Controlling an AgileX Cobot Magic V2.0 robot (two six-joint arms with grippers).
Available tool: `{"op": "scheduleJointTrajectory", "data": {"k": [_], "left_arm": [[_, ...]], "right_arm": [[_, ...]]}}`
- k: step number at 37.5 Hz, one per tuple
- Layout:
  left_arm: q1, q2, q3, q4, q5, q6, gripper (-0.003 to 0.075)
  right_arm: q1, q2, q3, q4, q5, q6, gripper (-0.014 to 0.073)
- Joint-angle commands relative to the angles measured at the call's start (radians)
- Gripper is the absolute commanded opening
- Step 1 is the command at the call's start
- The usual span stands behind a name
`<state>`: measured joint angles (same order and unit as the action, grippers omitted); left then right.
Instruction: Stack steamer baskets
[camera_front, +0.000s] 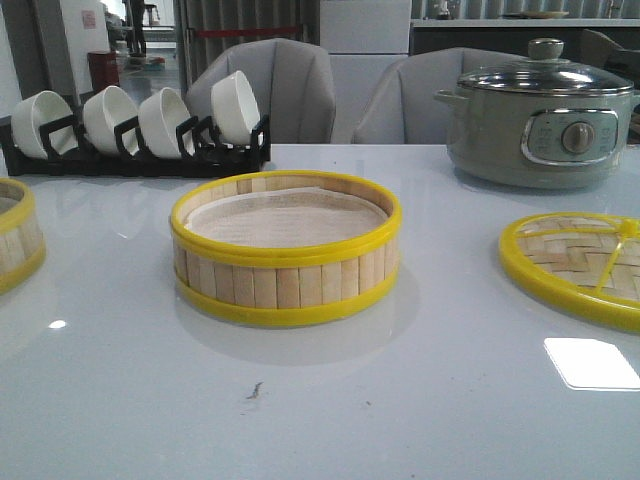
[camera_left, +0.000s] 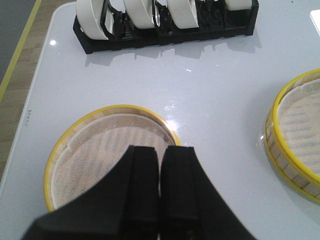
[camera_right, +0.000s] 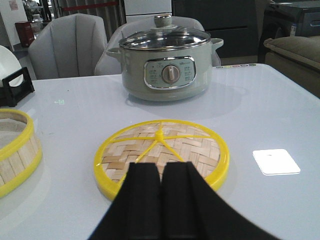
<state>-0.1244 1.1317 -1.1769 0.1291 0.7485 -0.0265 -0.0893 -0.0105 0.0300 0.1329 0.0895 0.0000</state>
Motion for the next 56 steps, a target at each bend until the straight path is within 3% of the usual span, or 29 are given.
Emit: {"op": "scheduleJointTrajectory", "data": {"k": [1, 15, 25, 32, 45, 56], "left_arm": [[-0.003, -0.018, -0.034, 0.006, -0.076, -0.001, 0.0092], [-0.003, -0.018, -0.034, 0.001, -0.067, -0.001, 0.0092], [-0.003, -0.018, -0.034, 0.037, -0.06, -0.001, 0.0092], [-0.003, -0.018, -0.034, 0.047, -0.06, -0.001, 0.0092], [-0.003, -0.018, -0.034, 0.045, -0.035, -0.001, 0.0092], [-0.003, -0.018, -0.034, 0.045, -0.032, -0.001, 0.0092]], "right_arm": [[-0.002, -0.02, -0.015, -0.001, -0.089, -0.008, 0.0055], [-0.003, -0.02, -0.016, -0.001, -0.161, -0.008, 0.0055], [-0.002, -0.02, -0.033, -0.001, -0.43, 0.017, 0.0055], [0.052, 0.086, -0.274, -0.029, -0.002, 0.015, 0.0055], [0.068, 0.774, -0.718, -0.088, 0.3, 0.015, 0.0055], [0.068, 0.897, -0.788, 0.032, 0.198, 0.016, 0.0055]]}}
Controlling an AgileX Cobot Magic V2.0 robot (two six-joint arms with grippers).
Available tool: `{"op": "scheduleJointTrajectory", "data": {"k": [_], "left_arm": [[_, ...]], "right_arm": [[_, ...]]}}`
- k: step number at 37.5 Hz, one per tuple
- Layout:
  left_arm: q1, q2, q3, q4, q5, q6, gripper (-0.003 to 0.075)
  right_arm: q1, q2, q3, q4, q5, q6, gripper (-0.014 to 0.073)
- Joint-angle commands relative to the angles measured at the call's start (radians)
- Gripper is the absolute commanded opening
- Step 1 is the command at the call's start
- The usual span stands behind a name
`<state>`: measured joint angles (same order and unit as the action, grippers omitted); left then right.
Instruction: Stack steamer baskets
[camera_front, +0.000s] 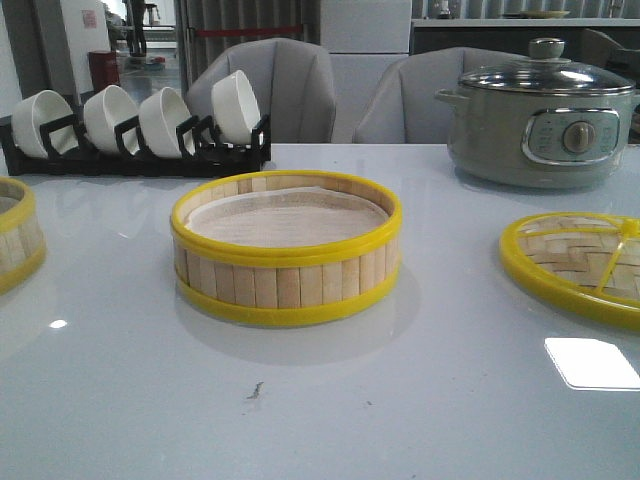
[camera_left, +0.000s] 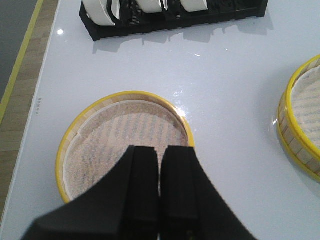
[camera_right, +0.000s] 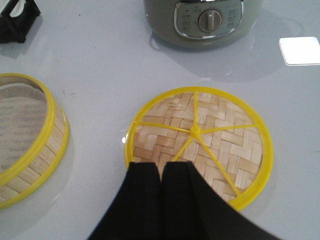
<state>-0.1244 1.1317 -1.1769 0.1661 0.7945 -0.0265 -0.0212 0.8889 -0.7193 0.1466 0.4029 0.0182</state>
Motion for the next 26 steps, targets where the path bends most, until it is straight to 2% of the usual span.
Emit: {"op": "scheduleJointTrajectory", "data": {"k": [1, 7, 9, 12, 14, 16, 21, 23, 26], "left_arm": [[-0.003, -0.018, -0.034, 0.004, -0.084, -0.001, 0.0092], [-0.003, -0.018, -0.034, -0.025, -0.096, -0.001, 0.0092], [-0.003, -0.018, -0.034, -0.047, -0.086, -0.001, 0.0092], [-0.003, -0.018, -0.034, -0.063, -0.083, -0.001, 0.0092], [-0.003, -0.018, -0.034, -0.063, -0.088, -0.001, 0.0092], [-0.003, -0.011, -0.034, -0.063, -0.086, -0.001, 0.0092], [-0.003, 0.02, -0.034, -0.063, -0.085, -0.001, 0.0117], [-0.003, 0.04, -0.034, -0.065, -0.085, -0.001, 0.015], [-0.003, 0.087, -0.034, -0.065, -0.085, -0.001, 0.0244]], "right_arm": [[0.0, -0.003, -0.039, 0.018, -0.133, -0.002, 0.0055], [0.0, -0.003, -0.039, 0.018, -0.186, -0.002, 0.0062], [0.0, -0.003, -0.039, 0.018, -0.185, -0.002, 0.0101], [0.0, -0.003, -0.039, 0.018, -0.179, -0.002, 0.0311], [0.0, -0.003, -0.039, 0.017, -0.167, -0.002, 0.0491], [0.0, -0.003, -0.039, 0.017, -0.153, -0.002, 0.0564], [0.0, -0.003, -0.039, 0.017, -0.138, -0.002, 0.057], [0.0, -0.003, -0.039, 0.017, -0.139, -0.002, 0.057], [0.0, -0.003, -0.039, 0.017, -0.139, -0.002, 0.057]]}}
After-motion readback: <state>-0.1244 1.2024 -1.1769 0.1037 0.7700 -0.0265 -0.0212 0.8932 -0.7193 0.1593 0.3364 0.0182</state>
